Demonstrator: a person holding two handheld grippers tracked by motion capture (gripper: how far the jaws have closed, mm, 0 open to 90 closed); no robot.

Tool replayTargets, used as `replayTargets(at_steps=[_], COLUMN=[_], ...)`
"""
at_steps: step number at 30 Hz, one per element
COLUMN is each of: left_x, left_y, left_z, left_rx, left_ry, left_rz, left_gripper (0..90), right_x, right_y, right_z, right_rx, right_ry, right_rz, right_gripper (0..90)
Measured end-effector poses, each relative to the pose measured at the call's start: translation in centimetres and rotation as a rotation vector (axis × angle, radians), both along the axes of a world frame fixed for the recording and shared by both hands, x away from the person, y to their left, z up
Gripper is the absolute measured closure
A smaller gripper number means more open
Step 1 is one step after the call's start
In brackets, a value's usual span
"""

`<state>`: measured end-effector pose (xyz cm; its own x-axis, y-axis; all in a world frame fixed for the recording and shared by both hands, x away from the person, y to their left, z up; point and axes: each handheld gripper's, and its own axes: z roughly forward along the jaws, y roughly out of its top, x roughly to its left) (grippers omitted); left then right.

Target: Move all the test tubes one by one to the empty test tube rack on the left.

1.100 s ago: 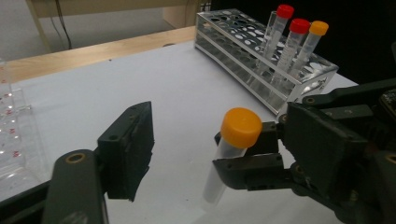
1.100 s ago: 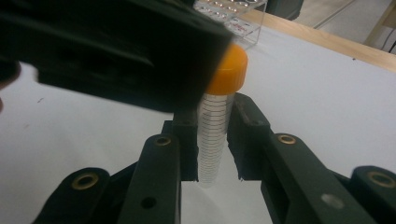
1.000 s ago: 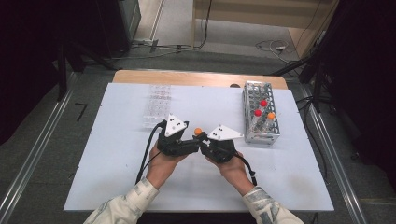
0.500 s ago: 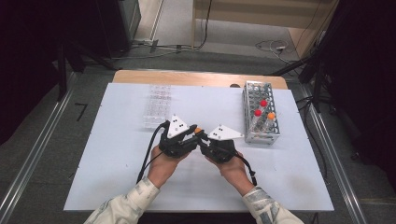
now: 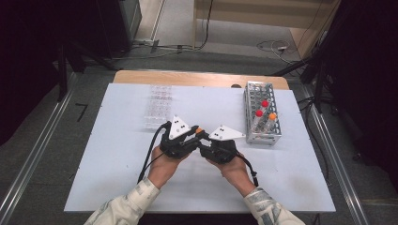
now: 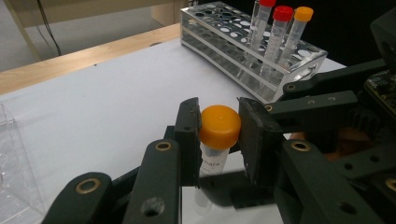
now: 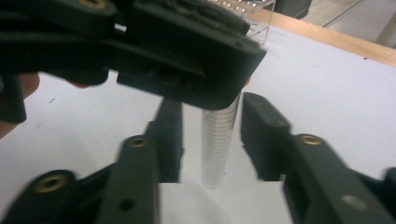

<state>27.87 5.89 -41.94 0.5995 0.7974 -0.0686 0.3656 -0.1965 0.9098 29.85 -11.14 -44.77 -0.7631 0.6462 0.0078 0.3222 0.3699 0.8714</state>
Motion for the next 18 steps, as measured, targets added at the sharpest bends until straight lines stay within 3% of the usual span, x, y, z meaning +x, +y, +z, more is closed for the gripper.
replayTargets(at_steps=[2,5,12,18], left_x=[0.1,0.5,2.0,3.4], left_y=[0.1,0.4,1.4,2.7], left_z=[0.1,0.2,0.6,1.9], left_rx=[-0.002,-0.008,-0.035,-0.036], left_ry=[0.000,0.008,0.048,0.038], left_rz=[0.002,0.006,0.030,0.071], left_gripper=[70.3,70.3,70.3,70.3], right_x=[0.0,0.1,-0.1,-0.4], right_y=[-0.1,-0.4,-1.9,-3.2], right_z=[0.0,0.1,0.5,0.6], right_rx=[-0.013,-0.016,-0.014,-0.010], right_ry=[0.006,0.034,0.044,0.044], right_rz=[0.003,-0.009,-0.029,-0.045], right_gripper=[42.0,34.1,29.7,28.9])
